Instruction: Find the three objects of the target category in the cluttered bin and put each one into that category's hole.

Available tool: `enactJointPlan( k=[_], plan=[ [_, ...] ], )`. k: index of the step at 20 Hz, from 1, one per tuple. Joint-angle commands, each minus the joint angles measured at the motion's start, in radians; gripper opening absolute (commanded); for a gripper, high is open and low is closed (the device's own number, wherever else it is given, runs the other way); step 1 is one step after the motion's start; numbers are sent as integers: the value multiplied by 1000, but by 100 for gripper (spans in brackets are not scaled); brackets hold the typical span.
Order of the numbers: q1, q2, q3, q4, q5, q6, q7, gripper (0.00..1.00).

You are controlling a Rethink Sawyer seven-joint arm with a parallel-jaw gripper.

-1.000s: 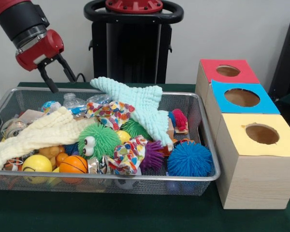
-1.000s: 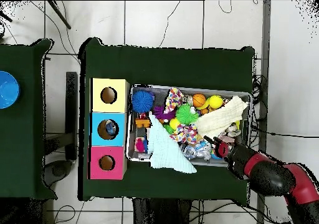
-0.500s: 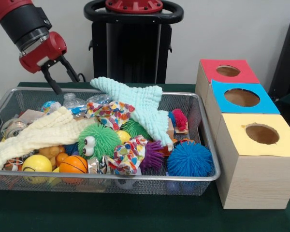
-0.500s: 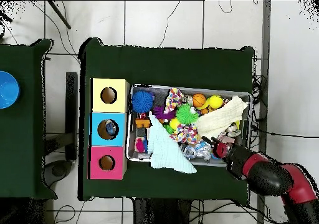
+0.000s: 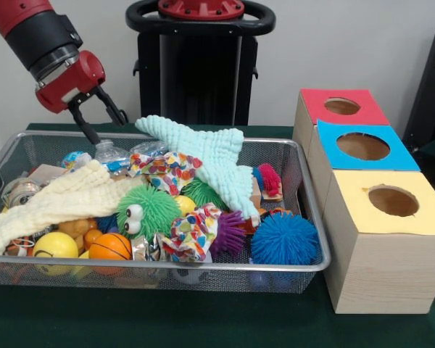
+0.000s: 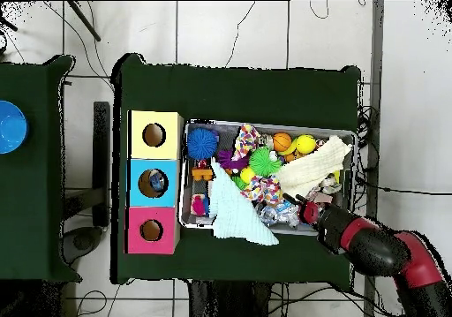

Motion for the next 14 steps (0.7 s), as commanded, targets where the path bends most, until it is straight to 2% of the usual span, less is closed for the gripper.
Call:
enactJointPlan(
  k=[1,14],
  plan=[
    [-20,49,-66,-124,-57,48,-358,100],
    [-33,67,-73,-147,-54,78,-411,100]
  ],
)
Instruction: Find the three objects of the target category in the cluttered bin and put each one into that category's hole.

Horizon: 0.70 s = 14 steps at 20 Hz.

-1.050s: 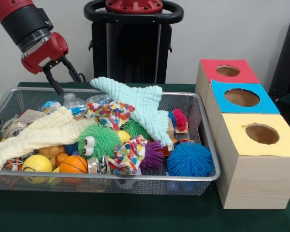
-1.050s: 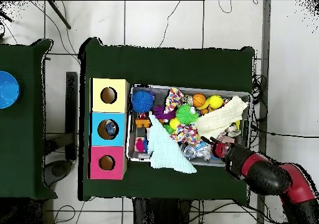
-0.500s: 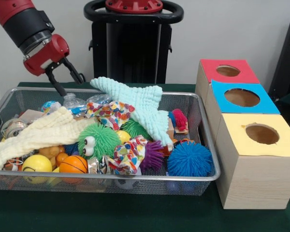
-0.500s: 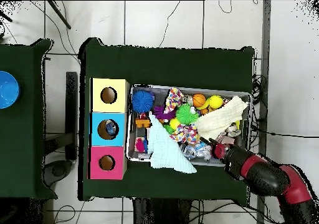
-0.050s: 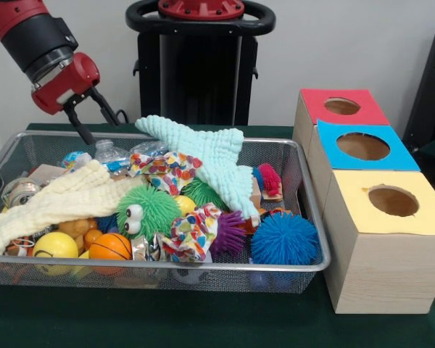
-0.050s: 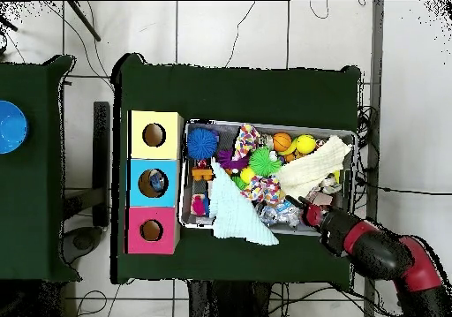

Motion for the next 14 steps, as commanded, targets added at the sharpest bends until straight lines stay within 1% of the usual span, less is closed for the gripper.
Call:
enactJointPlan(
  k=[1,14],
  plan=[
    [-5,45,-65,-144,-48,79,-379,100],
    [-15,56,-81,-153,-39,76,-434,100]
  ],
)
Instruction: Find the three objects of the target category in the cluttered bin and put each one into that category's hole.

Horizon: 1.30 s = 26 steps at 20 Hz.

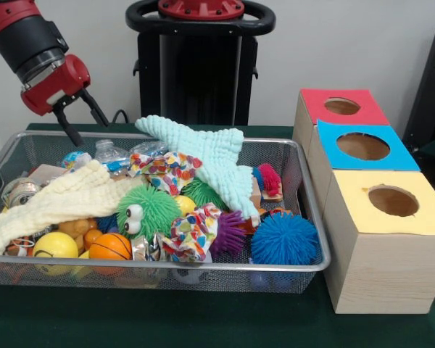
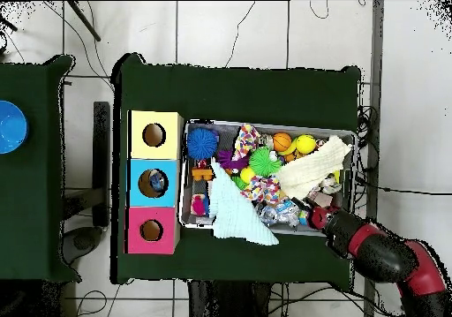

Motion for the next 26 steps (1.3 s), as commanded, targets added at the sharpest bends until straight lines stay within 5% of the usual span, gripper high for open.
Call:
enactJointPlan(
  k=[1,26],
  plan=[
    [5,57,-72,-144,-34,76,-341,100],
    [10,135,-91,-188,-23,80,-426,100]
  ],
)
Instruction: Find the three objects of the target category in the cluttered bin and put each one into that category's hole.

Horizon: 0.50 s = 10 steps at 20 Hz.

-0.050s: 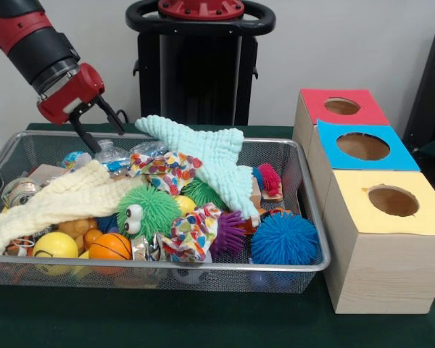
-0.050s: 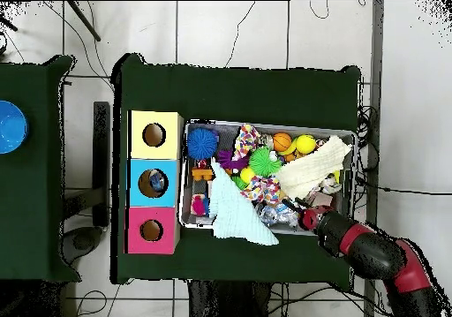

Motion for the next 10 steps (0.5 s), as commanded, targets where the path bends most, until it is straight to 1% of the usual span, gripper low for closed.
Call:
enactJointPlan(
  k=[1,4,10],
  plan=[
    [14,46,-65,-179,-23,78,-332,100],
    [22,42,-67,-182,-29,68,-324,100],
    [35,49,-63,-199,-35,67,-348,100]
  ],
)
